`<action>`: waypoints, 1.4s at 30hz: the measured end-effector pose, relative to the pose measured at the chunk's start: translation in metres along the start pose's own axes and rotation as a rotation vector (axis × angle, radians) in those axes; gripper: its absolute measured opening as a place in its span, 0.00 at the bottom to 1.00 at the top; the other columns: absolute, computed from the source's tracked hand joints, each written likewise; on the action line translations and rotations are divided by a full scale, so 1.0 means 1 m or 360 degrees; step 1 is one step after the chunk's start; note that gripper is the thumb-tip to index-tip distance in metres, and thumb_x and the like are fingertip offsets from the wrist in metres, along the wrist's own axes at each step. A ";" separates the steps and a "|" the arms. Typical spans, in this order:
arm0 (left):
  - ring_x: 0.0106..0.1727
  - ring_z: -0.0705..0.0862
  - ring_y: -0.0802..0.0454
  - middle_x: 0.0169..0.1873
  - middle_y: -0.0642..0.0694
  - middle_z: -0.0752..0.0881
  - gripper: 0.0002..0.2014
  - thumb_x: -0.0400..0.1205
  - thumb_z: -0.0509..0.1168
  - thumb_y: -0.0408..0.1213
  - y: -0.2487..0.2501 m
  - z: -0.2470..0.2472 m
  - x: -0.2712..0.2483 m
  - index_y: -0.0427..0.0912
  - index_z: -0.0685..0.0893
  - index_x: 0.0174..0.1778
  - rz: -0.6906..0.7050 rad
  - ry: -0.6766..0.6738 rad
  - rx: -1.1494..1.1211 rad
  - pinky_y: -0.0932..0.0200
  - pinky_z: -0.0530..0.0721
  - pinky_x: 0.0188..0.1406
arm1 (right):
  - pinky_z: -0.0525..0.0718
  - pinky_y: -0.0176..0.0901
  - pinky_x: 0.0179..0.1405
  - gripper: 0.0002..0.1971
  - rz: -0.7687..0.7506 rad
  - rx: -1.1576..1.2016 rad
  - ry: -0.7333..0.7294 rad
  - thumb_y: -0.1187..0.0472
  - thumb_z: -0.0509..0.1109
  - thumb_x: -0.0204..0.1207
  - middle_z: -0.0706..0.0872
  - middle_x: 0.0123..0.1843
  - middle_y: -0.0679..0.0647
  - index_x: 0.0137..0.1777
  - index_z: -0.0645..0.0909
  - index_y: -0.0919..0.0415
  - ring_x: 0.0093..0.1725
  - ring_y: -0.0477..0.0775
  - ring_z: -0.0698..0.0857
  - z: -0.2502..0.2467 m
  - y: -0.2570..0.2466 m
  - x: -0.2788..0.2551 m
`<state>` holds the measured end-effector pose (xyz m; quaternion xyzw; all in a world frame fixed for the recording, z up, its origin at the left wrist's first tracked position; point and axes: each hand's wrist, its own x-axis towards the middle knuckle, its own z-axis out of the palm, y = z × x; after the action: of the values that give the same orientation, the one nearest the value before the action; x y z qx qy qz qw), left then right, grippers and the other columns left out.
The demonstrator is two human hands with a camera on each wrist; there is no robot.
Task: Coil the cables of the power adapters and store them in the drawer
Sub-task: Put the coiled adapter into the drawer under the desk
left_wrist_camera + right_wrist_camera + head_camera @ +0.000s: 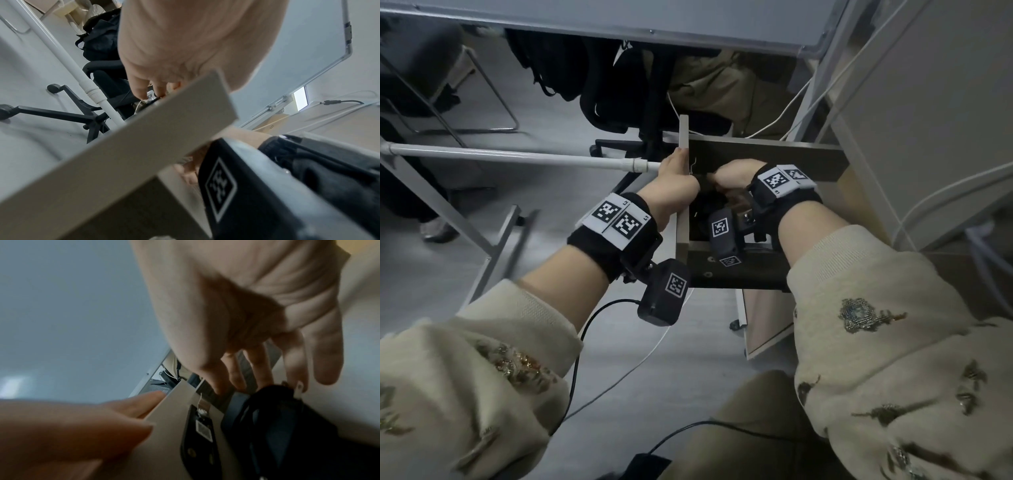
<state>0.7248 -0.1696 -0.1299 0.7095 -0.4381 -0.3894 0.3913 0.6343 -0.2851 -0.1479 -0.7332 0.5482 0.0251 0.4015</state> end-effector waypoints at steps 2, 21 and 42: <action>0.76 0.70 0.40 0.78 0.40 0.68 0.26 0.82 0.56 0.22 0.002 0.000 -0.001 0.39 0.68 0.78 -0.0024 0.0000 -0.0054 0.47 0.77 0.71 | 0.75 0.39 0.37 0.20 -0.0009 -0.0175 0.0032 0.59 0.60 0.85 0.78 0.74 0.64 0.75 0.74 0.66 0.67 0.63 0.80 -0.007 -0.008 -0.004; 0.22 0.72 0.58 0.17 0.54 0.75 0.19 0.75 0.51 0.18 0.111 0.058 -0.125 0.41 0.75 0.24 0.0719 0.0252 -0.0972 0.71 0.69 0.19 | 0.70 0.25 0.21 0.12 -0.0499 -0.0117 0.0799 0.71 0.61 0.80 0.77 0.30 0.51 0.38 0.81 0.61 0.29 0.46 0.75 -0.065 -0.001 -0.218; 0.20 0.72 0.61 0.16 0.54 0.73 0.18 0.75 0.52 0.18 0.215 0.312 -0.335 0.42 0.74 0.23 0.1077 -0.1042 -0.0848 0.69 0.68 0.20 | 0.85 0.56 0.54 0.13 0.0492 0.0011 0.1837 0.62 0.60 0.69 0.88 0.49 0.58 0.49 0.83 0.58 0.51 0.61 0.86 -0.088 0.228 -0.519</action>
<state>0.2726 0.0073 0.0112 0.2465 -0.6272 -0.5401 0.5041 0.2046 0.0501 0.0313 -0.5387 0.7782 -0.3211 0.0328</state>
